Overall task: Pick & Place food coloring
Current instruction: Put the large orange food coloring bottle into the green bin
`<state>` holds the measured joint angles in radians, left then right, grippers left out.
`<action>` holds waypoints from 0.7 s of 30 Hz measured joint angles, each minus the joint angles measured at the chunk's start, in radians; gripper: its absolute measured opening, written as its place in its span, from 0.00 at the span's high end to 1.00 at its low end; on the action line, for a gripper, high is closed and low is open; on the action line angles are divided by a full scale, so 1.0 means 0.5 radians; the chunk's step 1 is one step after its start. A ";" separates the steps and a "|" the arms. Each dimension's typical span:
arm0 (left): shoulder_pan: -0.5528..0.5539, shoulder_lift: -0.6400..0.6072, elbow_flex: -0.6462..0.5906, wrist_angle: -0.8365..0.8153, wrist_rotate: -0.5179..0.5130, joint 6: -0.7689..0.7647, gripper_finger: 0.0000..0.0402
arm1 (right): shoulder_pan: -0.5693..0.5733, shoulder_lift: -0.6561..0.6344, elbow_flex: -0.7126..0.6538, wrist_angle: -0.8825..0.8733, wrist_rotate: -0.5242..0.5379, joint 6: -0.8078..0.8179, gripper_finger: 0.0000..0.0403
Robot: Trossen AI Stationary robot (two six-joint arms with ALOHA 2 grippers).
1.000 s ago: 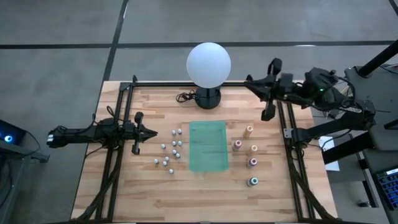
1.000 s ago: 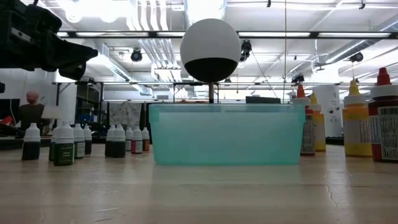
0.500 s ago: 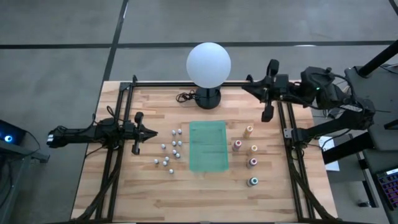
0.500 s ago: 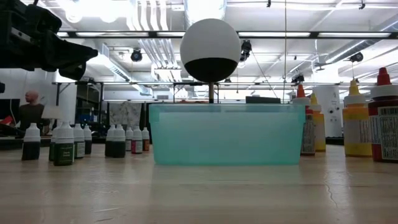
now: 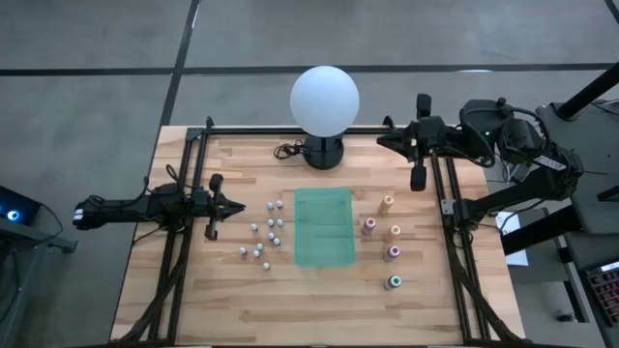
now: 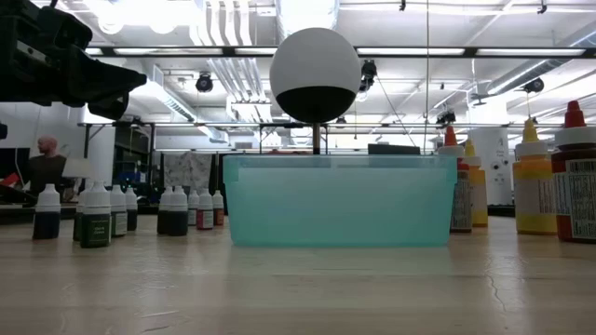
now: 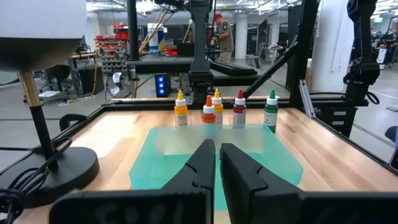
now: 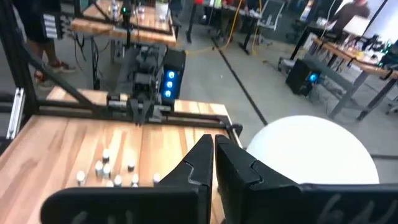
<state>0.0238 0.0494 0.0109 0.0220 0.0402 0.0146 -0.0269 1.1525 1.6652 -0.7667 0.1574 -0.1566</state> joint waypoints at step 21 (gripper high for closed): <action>0.000 0.000 0.000 0.000 0.000 0.000 1.00 | 0.001 0.026 0.003 -0.778 -0.008 -0.006 0.98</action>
<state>0.0237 0.0494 0.0109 0.0219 0.0402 0.0144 -0.0266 1.1655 1.6668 -1.1556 0.1532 -0.1596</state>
